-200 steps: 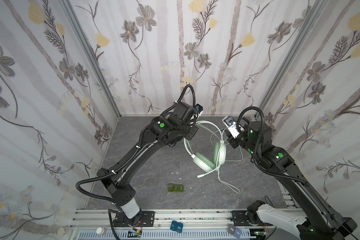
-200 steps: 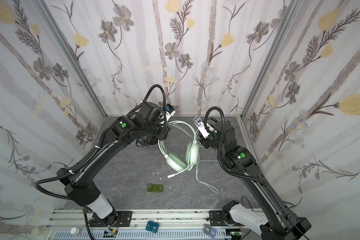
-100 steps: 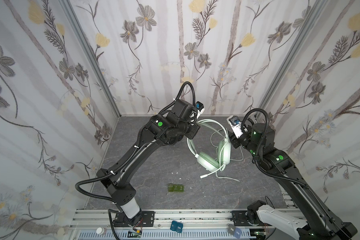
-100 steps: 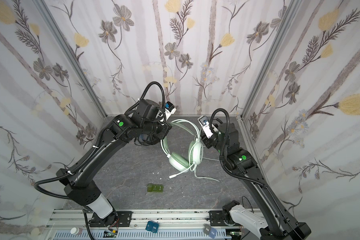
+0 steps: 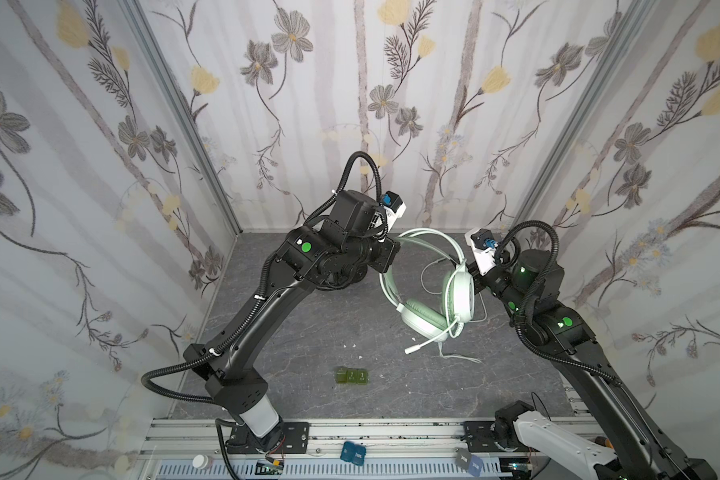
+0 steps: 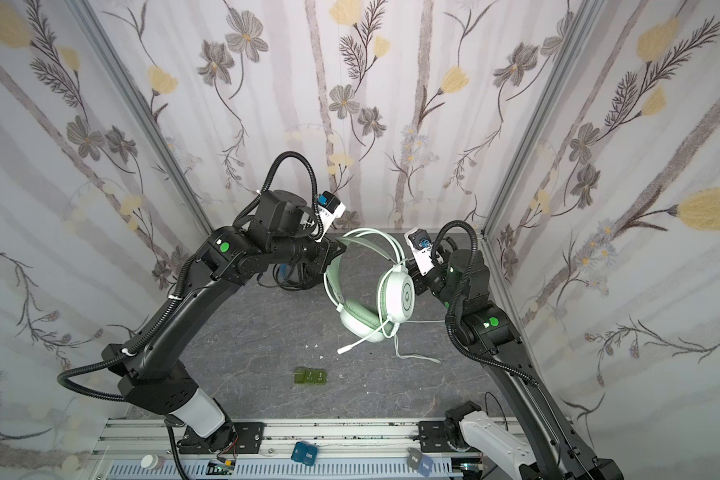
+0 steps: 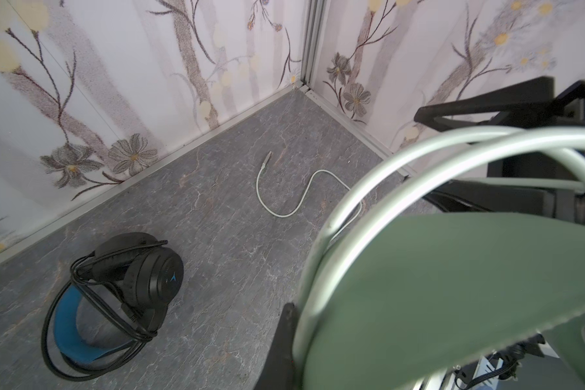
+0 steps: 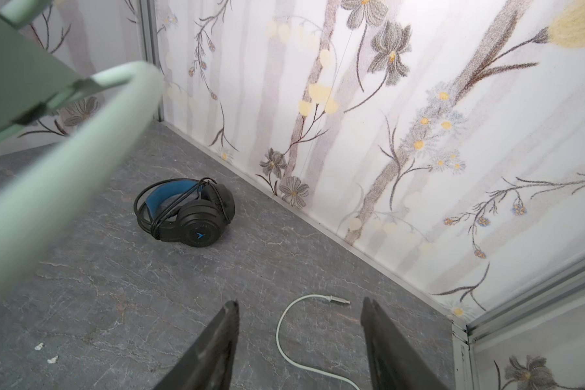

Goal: Wrap the headphones

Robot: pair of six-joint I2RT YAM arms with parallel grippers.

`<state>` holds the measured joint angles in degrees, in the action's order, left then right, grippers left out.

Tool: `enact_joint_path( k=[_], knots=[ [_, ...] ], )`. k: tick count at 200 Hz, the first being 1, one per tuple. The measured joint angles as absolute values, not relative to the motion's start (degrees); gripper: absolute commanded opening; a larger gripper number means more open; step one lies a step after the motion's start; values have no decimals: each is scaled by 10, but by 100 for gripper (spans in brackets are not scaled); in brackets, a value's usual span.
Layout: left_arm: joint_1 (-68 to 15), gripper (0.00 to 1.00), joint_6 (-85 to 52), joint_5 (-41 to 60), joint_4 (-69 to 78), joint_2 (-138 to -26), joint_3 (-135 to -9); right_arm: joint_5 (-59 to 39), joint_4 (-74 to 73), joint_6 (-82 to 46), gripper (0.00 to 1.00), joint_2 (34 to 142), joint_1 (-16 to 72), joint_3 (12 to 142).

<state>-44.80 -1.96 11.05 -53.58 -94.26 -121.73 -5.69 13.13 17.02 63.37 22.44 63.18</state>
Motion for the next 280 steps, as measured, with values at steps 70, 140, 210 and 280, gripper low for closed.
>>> enact_joint_path(
  k=[70, 140, 210, 280],
  knots=[
    [-447, 0, -92, 145, -471, -940, -1240, -131, 37, 131, 60, 616, 203, 581],
    [-448, 0, -177, 145, -388, -929, -1226, -169, -65, 60, 58, 602, 187, 504],
    [-448, 0, -248, 103, -347, -925, -1221, -197, -134, 23, 51, 599, 185, 449],
    [-448, 0, -296, 90, -311, -924, -1210, -224, -191, -8, 50, 615, 185, 410]
  ],
)
